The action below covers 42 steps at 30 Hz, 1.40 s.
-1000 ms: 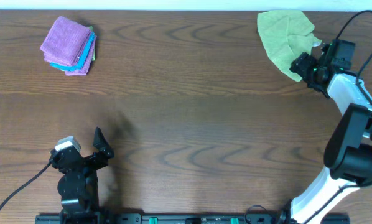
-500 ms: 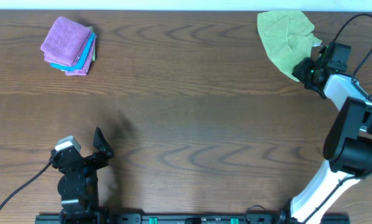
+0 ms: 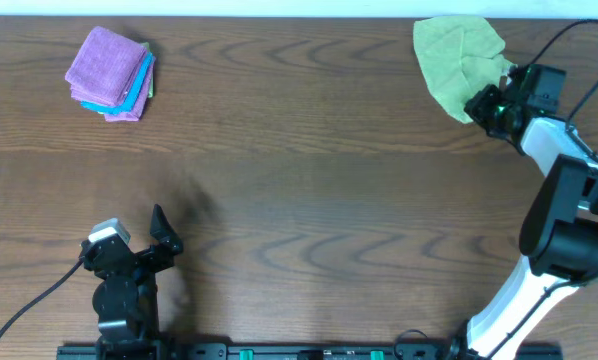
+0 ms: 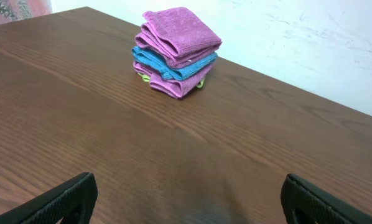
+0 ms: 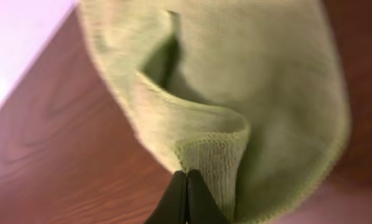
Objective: Fold the cloth
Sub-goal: 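Drag the green cloth with the right gripper toward table center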
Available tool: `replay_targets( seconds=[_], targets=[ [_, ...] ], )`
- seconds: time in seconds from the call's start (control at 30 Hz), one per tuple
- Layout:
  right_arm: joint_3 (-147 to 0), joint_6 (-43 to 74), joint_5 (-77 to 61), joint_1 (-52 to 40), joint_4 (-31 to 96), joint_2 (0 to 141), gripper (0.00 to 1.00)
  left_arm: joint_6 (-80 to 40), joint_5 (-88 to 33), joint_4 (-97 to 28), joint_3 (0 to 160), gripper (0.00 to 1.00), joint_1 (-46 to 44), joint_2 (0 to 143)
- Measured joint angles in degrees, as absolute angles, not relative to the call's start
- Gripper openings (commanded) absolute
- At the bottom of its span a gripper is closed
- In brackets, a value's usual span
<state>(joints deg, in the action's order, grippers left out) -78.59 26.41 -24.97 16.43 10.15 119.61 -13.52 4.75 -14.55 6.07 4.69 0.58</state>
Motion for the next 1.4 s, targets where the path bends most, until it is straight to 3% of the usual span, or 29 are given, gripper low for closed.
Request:
replay_targets(
  seconds=[0.13,0.4,0.7,1.1,1.13,1.2,1.23,1.27,1.4],
  targets=[
    [-83.05,25.21,-28.88,14.59,15.66,119.61,0.01,-13.52,4.78,-14.52,6.07,0.95,4.71,0.58],
    [-96.16,11.68,-31.27,1.76,40.1,119.61,0.01,-13.52,4.78,-14.55,6.07,0.95,4.69,0.58],
    [-97.71,-1.43,-27.33,-10.37,59.83,119.61,0.01,-13.52,4.75,-14.57,6.07,0.95,4.71,0.58],
    [-97.71,-6.61,-23.38,-35.77,62.46,119.61,0.01,-13.52,4.75,-14.55,6.07,0.95,4.69,0.58],
    [-97.71,-6.7,-23.2,-38.41,61.82,119.61,0.11,-13.54,4.78,-14.55,6.07,0.95,4.71,0.58],
    [-97.71,-6.85,-22.37,-42.33,60.86,119.61,0.5,-13.52,4.75,-14.55,6.07,0.95,4.71,0.58],
    [-97.71,-6.94,-21.76,-43.88,60.69,119.61,0.81,-13.54,4.75,-14.55,6.07,0.95,4.71,0.58],
    [-97.71,-6.94,-21.12,-45.17,60.66,119.61,0.85,-13.52,4.78,-14.55,6.07,0.95,4.71,0.58],
    [-97.71,-6.87,-19.51,-46.96,60.62,119.61,0.78,-13.52,4.75,-14.55,6.07,0.95,4.71,0.58]
  ],
)
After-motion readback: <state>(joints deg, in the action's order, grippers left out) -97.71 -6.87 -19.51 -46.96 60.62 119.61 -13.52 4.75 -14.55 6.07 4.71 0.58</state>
